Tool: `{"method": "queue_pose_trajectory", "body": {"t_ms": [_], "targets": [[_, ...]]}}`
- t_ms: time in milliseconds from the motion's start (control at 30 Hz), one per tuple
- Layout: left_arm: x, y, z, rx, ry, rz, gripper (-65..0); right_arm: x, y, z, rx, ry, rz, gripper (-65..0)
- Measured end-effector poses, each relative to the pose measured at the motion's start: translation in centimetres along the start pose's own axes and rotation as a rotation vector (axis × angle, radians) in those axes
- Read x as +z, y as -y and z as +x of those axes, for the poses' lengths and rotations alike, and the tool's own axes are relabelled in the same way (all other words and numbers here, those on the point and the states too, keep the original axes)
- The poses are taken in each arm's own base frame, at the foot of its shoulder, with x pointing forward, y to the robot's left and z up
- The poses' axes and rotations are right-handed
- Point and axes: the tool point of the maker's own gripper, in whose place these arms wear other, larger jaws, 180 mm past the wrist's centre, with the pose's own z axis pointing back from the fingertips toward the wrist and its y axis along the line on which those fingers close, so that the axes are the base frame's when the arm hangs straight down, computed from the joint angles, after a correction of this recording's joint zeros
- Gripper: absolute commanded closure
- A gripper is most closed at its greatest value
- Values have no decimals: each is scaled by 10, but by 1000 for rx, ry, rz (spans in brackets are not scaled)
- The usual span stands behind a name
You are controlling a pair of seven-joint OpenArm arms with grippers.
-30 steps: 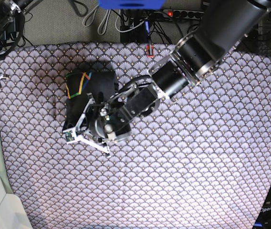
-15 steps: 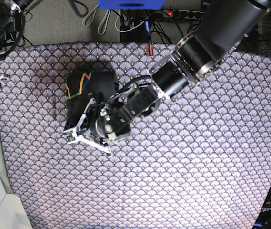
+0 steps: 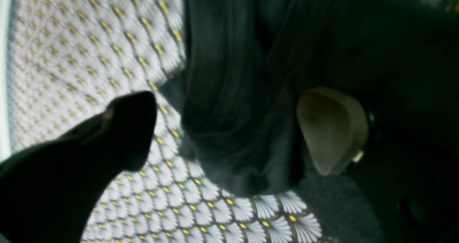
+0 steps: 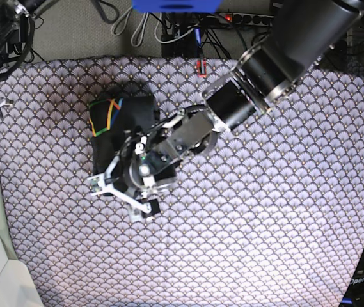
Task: Fold the T-shirt properly
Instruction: 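Open the left gripper and lift it off the bundle, then press and square the bundle's edge with the right gripper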
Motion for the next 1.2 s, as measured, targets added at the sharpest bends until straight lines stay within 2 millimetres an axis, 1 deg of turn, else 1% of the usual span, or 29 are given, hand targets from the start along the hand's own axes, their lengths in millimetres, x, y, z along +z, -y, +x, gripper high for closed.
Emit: {"method": "queue_pose_trajectory", "body": {"t_ms": [67,167,233,300,333,400,433,500,533,600,667,733,767,867,933,967,1033,1100,1167,1200], "targets": [[12,-12,19,28,68,26,-650,0,-1,-1,-4,-3,3,-280],[29,-36,33,73,130,82,-650,0,-1,-1,-4,-3,1,-280],[39,-50,31,108,156,114,-650,0,-1,-1,-4,-2,1,-280],[43,-58,18,133,147,134,-650,0,-1,-1,-4,-2,1,-280],[46,-61,8,155,132,143,-650,0,-1,-2,-4,-4,1,-280],[53,-72,-19,202,77,169,-650,0,-2,0,-6,1,4,-280],[59,-80,-32,232,60,190,-650,0,-1,-1,-5,-1,4,-280],[76,-105,-61,310,44,251,-650,0,-2,-2,-2,-5,5,-280],[88,-118,-79,355,31,294,-650,0,-4,-2,-7,-4,8,-280],[113,-138,-126,462,-23,381,-650,-1,-10,-4,-15,-8,19,-280],[135,-143,-173,554,-90,432,-650,-2,-17,-3,-8,-9,36,-280],[160,-143,-221,630,-182,492,-650,-5,-34,6,34,2,79,-280],[174,-145,-237,659,-202,529,-650,-6,-45,13,51,18,109,-280],[206,-135,-272,691,-262,591,-650,-7,-81,35,87,83,205,-280],[218,-118,-294,694,-312,595,-650,-7,-107,44,149,97,263,-277],[222,-107,-304,687,-346,585,-650,-5,-123,49,181,107,300,-266],[229,-85,-323,696,-405,575,-650,1,-162,75,230,179,396,-219],[231,-64,-332,699,-427,544,-650,11,-193,102,260,261,467,-150],[238,-49,-347,750,-457,547,-650,20,-214,117,257,301,509,-75],[246,-45,-356,780,-474,567,-650,23,-222,121,260,312,528,-47]]}}
